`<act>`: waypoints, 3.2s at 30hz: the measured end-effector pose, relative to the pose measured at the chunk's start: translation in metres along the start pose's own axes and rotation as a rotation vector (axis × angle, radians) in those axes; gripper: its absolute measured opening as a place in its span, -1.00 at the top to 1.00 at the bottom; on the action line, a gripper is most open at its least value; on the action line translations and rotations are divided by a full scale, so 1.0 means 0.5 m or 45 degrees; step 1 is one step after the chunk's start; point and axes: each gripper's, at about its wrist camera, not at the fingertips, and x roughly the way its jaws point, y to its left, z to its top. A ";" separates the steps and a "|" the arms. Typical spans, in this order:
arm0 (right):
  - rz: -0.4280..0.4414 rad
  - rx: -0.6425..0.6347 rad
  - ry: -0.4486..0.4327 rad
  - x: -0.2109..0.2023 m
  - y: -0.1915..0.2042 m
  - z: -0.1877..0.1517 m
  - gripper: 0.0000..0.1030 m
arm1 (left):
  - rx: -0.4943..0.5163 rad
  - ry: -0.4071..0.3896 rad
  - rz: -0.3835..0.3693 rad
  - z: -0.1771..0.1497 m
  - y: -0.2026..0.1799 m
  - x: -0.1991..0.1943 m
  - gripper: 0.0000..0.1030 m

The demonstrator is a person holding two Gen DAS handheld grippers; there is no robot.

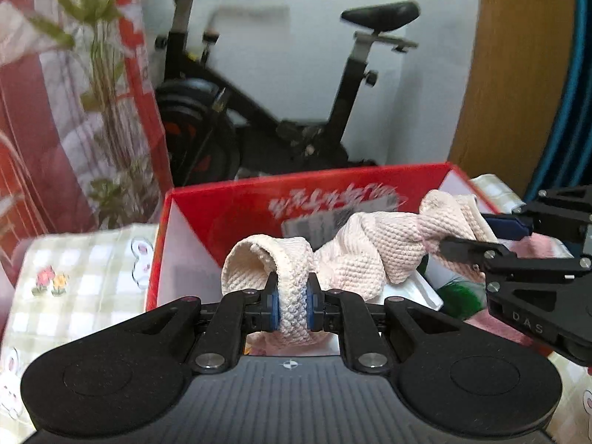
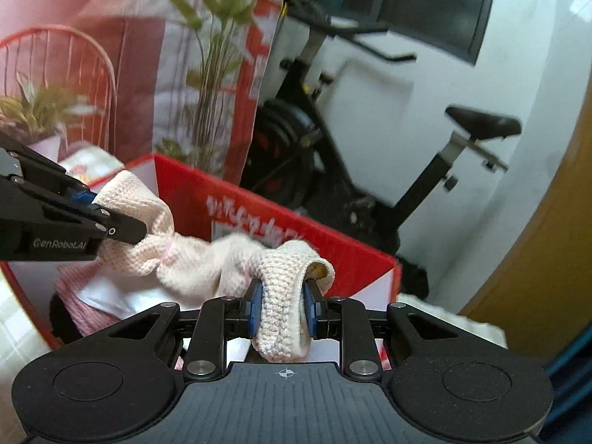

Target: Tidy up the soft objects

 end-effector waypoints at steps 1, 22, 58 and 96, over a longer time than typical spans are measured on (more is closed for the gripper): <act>0.005 0.002 0.017 0.009 0.004 0.000 0.59 | -0.021 0.017 -0.003 0.001 0.008 0.012 0.72; 0.107 0.231 0.163 0.054 -0.044 0.008 -0.18 | -0.131 0.069 -0.130 0.019 0.033 0.018 -0.46; 0.129 0.446 -0.250 -0.481 -0.022 0.016 -0.99 | -0.025 -0.357 0.181 -0.030 -0.032 -0.503 -1.00; -0.019 0.515 -0.387 -0.725 -0.014 -0.045 -0.99 | -0.081 -0.472 0.302 -0.082 -0.079 -0.693 -1.00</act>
